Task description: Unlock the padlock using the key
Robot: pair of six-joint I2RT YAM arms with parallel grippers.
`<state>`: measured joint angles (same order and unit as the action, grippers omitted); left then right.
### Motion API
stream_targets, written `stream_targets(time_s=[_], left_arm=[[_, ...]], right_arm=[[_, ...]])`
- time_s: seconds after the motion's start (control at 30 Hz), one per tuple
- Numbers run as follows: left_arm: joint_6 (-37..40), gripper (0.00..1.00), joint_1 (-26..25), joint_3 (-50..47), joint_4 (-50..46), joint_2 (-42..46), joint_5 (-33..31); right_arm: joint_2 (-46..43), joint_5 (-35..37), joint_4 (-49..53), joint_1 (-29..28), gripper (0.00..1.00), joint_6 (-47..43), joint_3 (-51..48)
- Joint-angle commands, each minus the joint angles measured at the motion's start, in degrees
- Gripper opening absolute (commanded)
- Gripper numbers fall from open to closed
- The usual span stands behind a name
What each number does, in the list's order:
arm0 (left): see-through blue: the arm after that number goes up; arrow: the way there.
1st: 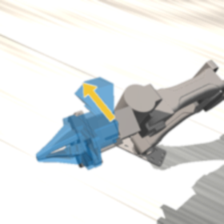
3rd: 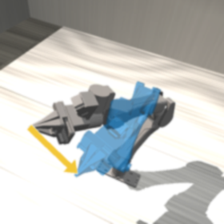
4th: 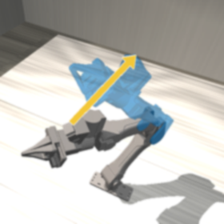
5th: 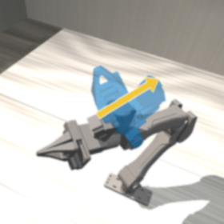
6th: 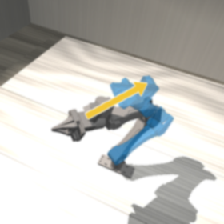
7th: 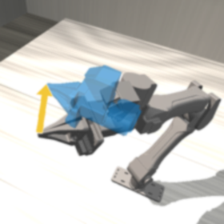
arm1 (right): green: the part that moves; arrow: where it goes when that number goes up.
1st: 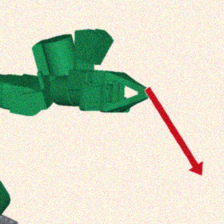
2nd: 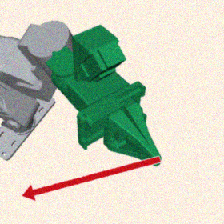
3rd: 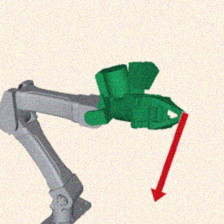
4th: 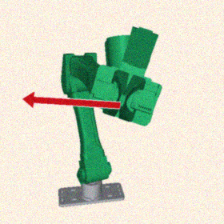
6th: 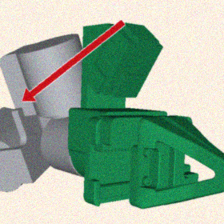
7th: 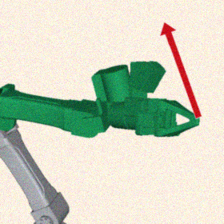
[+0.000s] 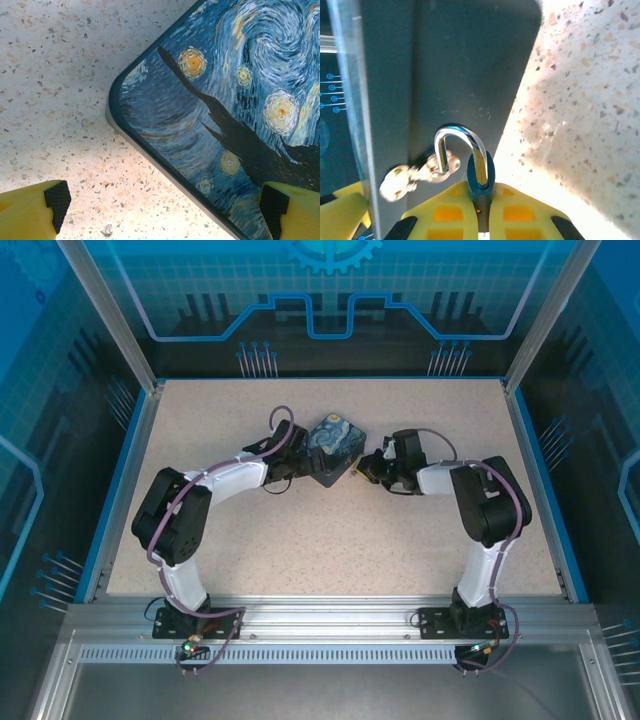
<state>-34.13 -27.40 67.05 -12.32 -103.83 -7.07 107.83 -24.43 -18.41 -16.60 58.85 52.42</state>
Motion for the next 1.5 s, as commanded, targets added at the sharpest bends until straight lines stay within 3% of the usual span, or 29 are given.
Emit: stream_targets(time_s=[0.0,0.47,1.1,1.27,1.47], left_arm=[[1.3,0.99,-0.3,-0.1,-6.6,-2.3,0.0],[1.3,0.99,-0.3,0.9,-7.4,5.9,1.6],[-0.8,0.99,-0.3,-5.8,-10.9,24.6,3.2],[-1.3,0.99,-0.3,-7.5,-11.5,27.4,2.5],[-1.2,0.99,-0.3,-8.1,-12.3,28.9,2.2]], right_arm=[[-4.5,0.4,1.8,1.3,0.0,-2.6,-1.7],[-14.9,-1.7,5.6,1.1,0.0,-5.4,-12.6],[-26.5,-1.4,12.0,-12.9,0.0,-8.7,-20.3],[-24.9,-0.5,12.8,-11.8,0.0,-10.2,-21.1],[-22.9,-1.1,14.4,-6.0,0.0,-12.8,-21.1]])
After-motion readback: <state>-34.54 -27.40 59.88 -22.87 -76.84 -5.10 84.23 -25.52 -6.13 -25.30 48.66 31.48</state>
